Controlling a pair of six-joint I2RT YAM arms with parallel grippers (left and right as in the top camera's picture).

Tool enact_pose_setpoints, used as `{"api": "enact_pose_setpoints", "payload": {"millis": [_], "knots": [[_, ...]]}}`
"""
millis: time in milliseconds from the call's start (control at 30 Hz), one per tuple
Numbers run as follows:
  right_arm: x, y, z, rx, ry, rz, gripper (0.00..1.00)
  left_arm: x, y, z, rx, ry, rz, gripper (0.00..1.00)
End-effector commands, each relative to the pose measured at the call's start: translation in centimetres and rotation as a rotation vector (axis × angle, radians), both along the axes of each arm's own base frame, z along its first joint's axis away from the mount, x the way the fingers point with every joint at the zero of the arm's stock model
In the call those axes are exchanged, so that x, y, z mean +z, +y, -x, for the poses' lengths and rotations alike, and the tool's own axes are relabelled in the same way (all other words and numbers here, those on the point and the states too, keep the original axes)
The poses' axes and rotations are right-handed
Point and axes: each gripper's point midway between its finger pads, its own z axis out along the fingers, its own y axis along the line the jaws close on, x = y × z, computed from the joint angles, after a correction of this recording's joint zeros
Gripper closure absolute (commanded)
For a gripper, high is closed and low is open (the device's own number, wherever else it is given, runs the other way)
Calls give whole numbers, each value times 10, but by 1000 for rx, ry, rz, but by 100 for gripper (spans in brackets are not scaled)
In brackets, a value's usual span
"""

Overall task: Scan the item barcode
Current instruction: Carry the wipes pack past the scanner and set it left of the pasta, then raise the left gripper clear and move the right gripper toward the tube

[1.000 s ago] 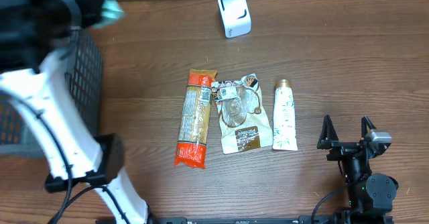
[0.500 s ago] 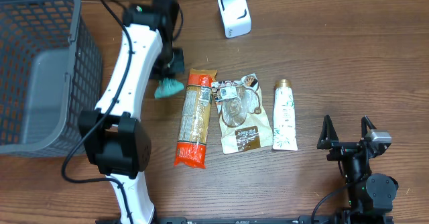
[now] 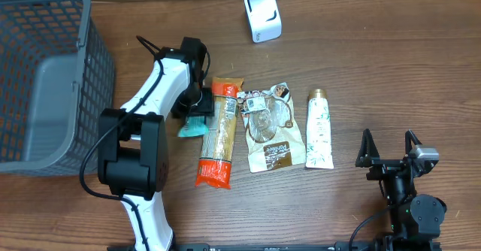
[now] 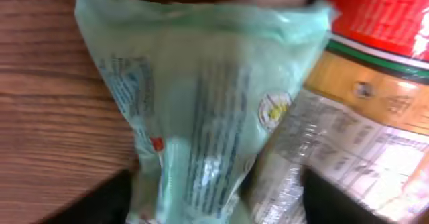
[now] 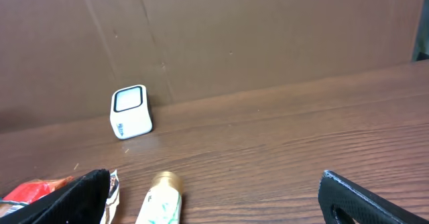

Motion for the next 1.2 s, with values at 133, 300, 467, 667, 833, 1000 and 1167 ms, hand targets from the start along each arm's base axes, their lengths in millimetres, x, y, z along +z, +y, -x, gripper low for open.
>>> {"api": "enact_pose_setpoints", "payload": {"millis": [133, 300, 467, 667, 833, 1000, 1167], "knots": [[-2, -2, 0, -10, -4, 3, 0, 32, 10, -16, 9, -44, -6, 16], [-2, -2, 0, -10, -4, 3, 0, 89, 13, -39, 31, -122, 17, 18], [-2, -2, 0, -10, -4, 3, 0, 169, 8, -62, 14, -313, 55, 19], [-2, -2, 0, -11, -4, 4, 0, 291, 2, -55, -88, -622, 118, 21], [-1, 8, 0, 46, -7, -22, 0, 374, 15, -16, -75, -848, 92, 0], [13, 38, 7, 223, -43, -31, 0, 418, 20, 24, -73, -977, 100, 0], [55, 45, 12, 269, -71, -49, 0, 437, 23, 44, -72, -1036, 105, 0]]}}
